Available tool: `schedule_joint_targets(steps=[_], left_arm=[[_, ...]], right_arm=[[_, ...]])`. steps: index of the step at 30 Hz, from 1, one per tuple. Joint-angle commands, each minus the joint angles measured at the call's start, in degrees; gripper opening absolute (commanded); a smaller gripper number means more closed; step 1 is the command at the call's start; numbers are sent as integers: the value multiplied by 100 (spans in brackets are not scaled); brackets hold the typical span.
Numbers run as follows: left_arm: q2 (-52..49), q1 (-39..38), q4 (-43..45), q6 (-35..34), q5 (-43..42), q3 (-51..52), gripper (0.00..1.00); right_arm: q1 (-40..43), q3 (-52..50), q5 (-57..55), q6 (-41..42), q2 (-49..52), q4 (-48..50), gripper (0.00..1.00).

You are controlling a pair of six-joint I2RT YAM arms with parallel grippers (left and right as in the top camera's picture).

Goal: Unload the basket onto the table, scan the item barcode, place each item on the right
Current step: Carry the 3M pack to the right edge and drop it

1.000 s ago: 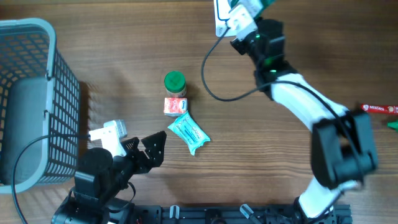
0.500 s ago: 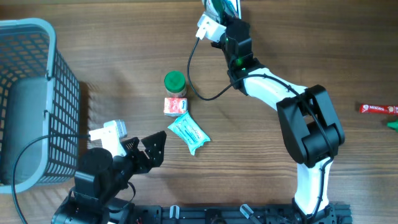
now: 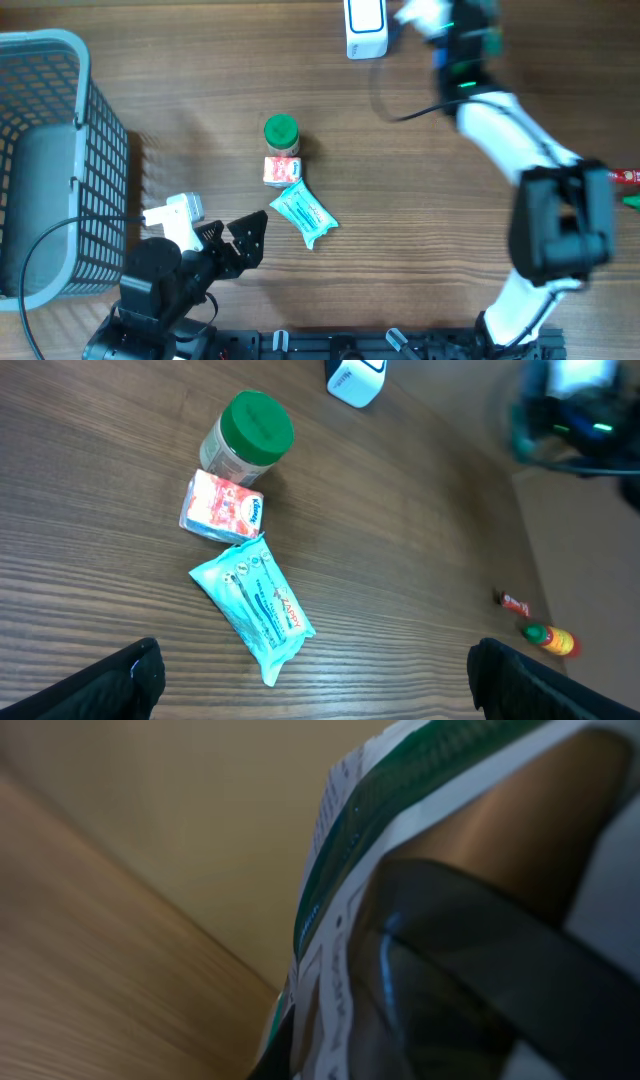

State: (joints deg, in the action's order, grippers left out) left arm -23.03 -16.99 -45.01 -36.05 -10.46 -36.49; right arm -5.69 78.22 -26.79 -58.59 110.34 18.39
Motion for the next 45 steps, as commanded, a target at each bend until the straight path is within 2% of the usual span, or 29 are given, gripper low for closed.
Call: schedule_joint_targets(steps=[1, 5, 10, 17, 19, 20, 22, 23, 25, 29, 33, 36, 40, 45], left_arm=[[-7, -37, 11, 116, 52, -4, 100], [-7, -37, 11, 114, 52, -4, 100], [-7, -37, 11, 116, 52, -4, 100], [-7, -37, 11, 114, 52, -4, 100], [-7, -37, 11, 116, 52, -4, 100], [-7, -37, 11, 116, 52, -4, 100], [-7, -37, 11, 116, 52, -4, 100], [-7, -37, 11, 114, 52, -4, 100], [-7, -37, 11, 116, 52, -4, 100], [-7, -37, 11, 116, 52, -4, 100], [-7, -37, 11, 116, 52, -4, 100], [-7, -37, 11, 116, 52, -4, 100], [-7, -37, 11, 116, 52, -4, 100], [-7, -37, 11, 116, 52, -4, 100]], right_arm=[[1032, 98, 131, 1165, -166, -697, 4], [1987, 96, 249, 2389, -7, -1292, 4], [2918, 96, 291, 2848, 236, -1722, 4], [3534, 96, 293, 3674, 337, -2234, 8], [3626, 96, 289, 3788, 365, -2400, 15], [3654, 96, 289, 3906, 367, -2479, 22], [3663, 96, 284, 4398, 339, -2610, 48], [3650, 98, 282, 4572, 304, -2664, 65], [3582, 98, 289, 4833, 153, -2739, 82], [3300, 98, 293, 4981, -452, -2680, 99], [2852, 98, 293, 5040, -1189, -2618, 100], [2365, 98, 575, 5480, -1705, -2885, 100], [1493, 96, 2463, 6089, -2190, -3912, 100], [560, 94, 4940, 8174, -2140, -4730, 100]])
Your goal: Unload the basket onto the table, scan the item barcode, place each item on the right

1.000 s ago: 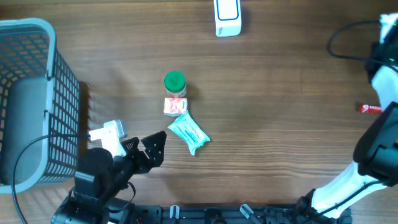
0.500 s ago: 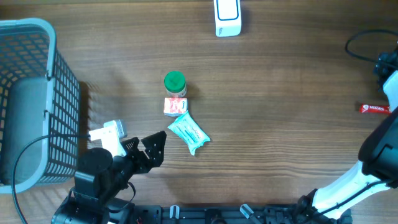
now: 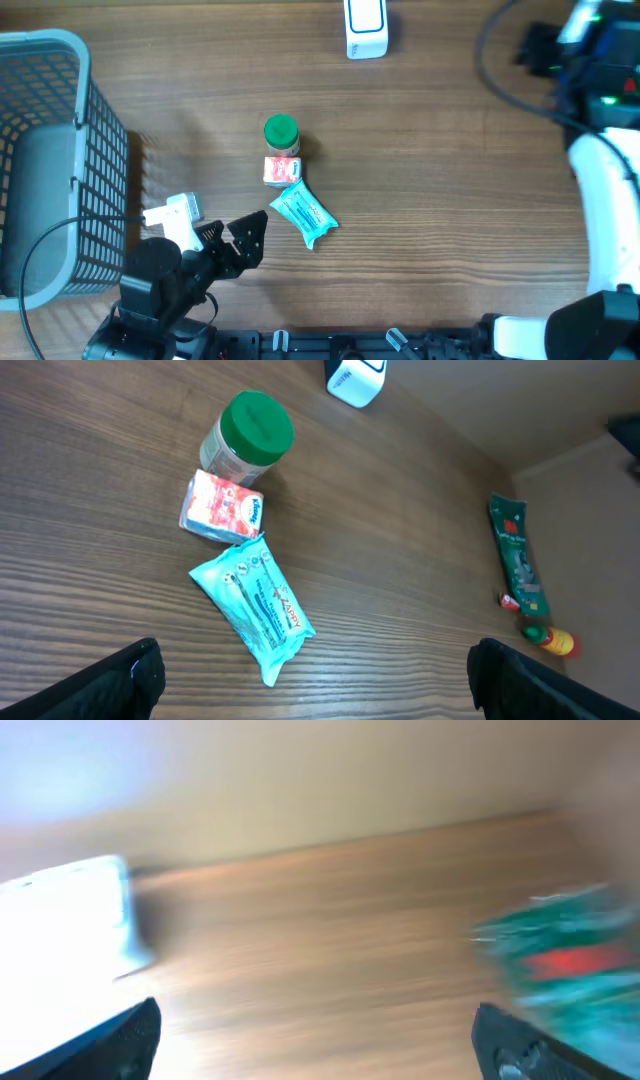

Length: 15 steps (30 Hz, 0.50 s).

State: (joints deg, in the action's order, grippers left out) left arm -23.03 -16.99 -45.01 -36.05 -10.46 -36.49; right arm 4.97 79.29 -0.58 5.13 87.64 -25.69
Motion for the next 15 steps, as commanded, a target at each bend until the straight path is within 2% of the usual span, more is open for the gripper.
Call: schedule_joint_targets(steps=[1, 3, 5, 11, 15], left_arm=[[-7, -37, 11, 116, 52, -4, 100], [-7, -37, 11, 116, 52, -4, 100], [-7, -37, 11, 116, 52, -4, 100], [-7, -37, 11, 116, 52, -4, 100], [-7, -37, 11, 116, 52, -4, 100]], right_arm=[[-702, -13, 2697, 2175, 177, -433, 100], [-1137, -26, 3289, 2376, 297, -496, 100], [-1646, -26, 3357, 2332, 459, -433, 100], [-3294, -26, 1274, 1904, 1054, -101, 100], [-3987, -26, 645, 1342, 1537, 592, 100]])
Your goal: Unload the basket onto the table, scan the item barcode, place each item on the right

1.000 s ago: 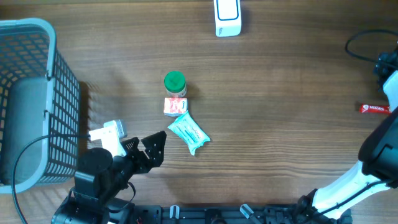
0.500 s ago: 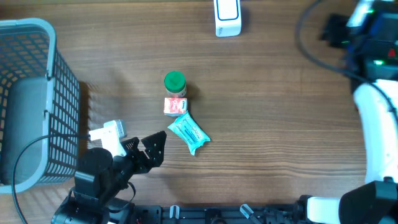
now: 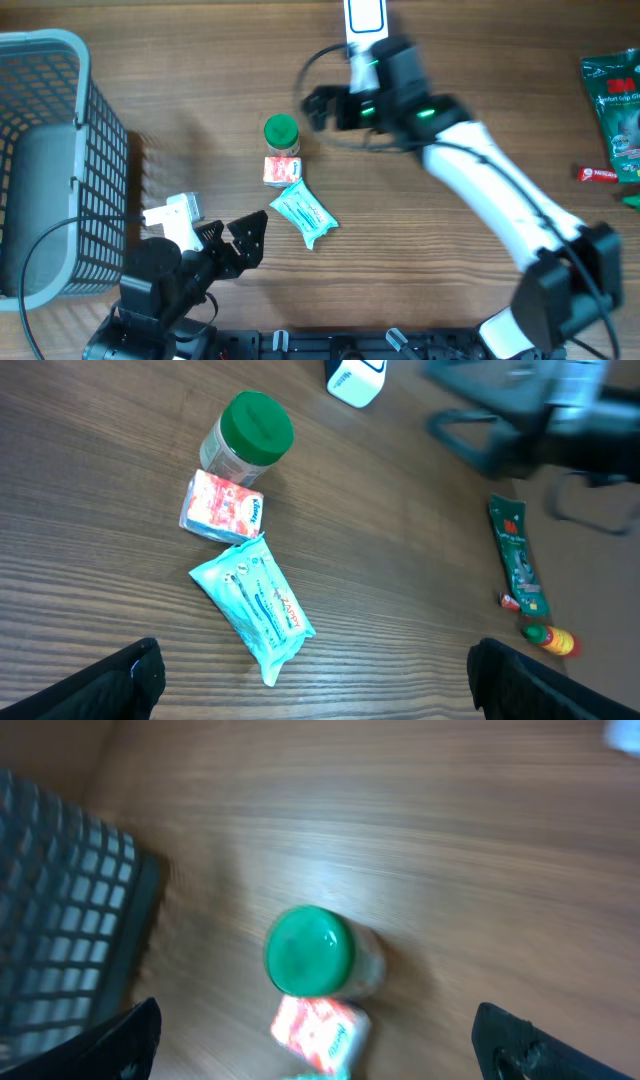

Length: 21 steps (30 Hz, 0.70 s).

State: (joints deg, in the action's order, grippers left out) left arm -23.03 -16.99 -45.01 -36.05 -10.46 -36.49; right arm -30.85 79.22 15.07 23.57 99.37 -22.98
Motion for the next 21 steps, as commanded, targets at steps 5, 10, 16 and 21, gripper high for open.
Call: schedule_joint_targets(steps=[5, 10, 16, 21], left_arm=[[-7, -37, 11, 116, 52, -4, 100], [-7, -37, 11, 116, 52, -4, 100], [-7, -37, 11, 114, 52, -4, 100], [-7, -37, 11, 116, 52, -4, 100]], right_arm=[[-789, -17, -1397, -702, 990, 1156, 100], [-907, -13, -1493, -1054, 1569, 1843, 100], [-1104, -13, -1508, -1054, 1915, 1947, 100], [-1272, -15, -1532, -1163, 2006, 1923, 100]])
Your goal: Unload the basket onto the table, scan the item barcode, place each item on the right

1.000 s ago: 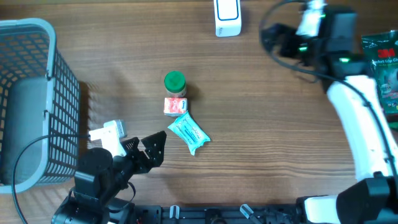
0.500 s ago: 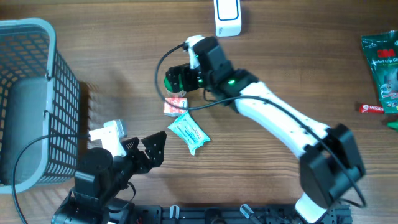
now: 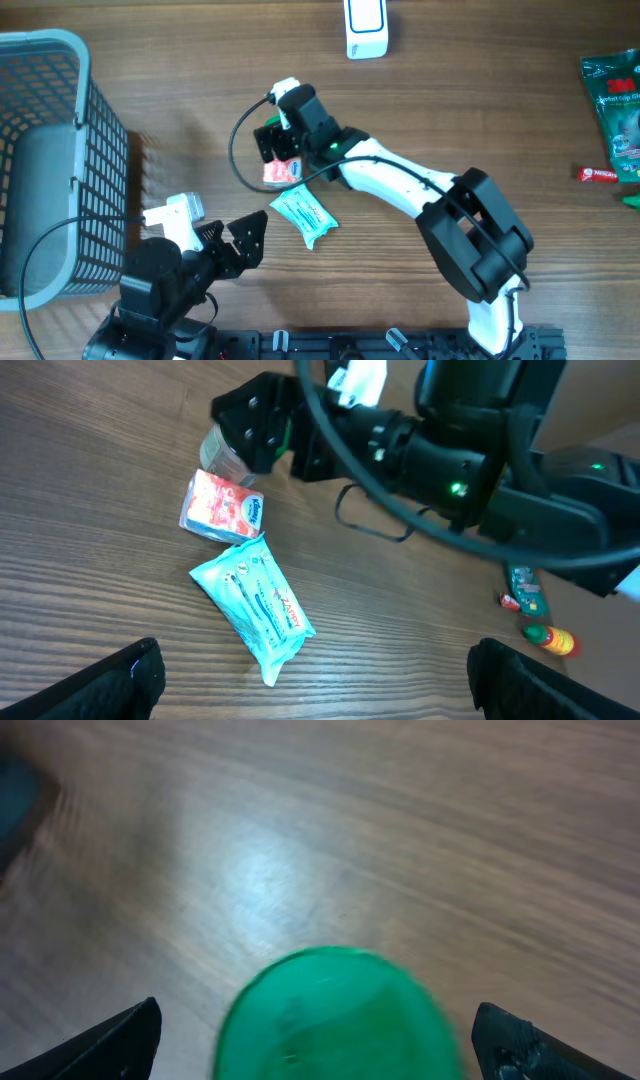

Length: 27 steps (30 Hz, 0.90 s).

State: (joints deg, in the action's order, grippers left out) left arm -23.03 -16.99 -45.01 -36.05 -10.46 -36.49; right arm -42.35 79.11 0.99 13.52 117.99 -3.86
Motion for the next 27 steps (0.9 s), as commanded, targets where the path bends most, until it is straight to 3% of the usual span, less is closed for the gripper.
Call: schedule_joint_targets(steps=[1, 4, 10, 14, 21, 27], left_arm=[[-7, -37, 11, 116, 52, -4, 100], [-7, -37, 11, 116, 52, -4, 100], [-7, -37, 11, 116, 52, -4, 100], [-7, -37, 11, 116, 52, -4, 100], [-7, -37, 11, 116, 52, -4, 100], [-7, -37, 11, 116, 52, -4, 100]], right_arm=[[-129, -4, -166, -151, 155, 4, 99], [-129, -4, -487, -146, 210, -24, 94], [-118, -4, -901, -144, 219, -247, 72], [-81, 7, -1318, 96, 177, -472, 71], [321, 59, -2046, 525, -479, -1891, 64], [977, 57, -1357, 1051, -944, -3171, 58]])
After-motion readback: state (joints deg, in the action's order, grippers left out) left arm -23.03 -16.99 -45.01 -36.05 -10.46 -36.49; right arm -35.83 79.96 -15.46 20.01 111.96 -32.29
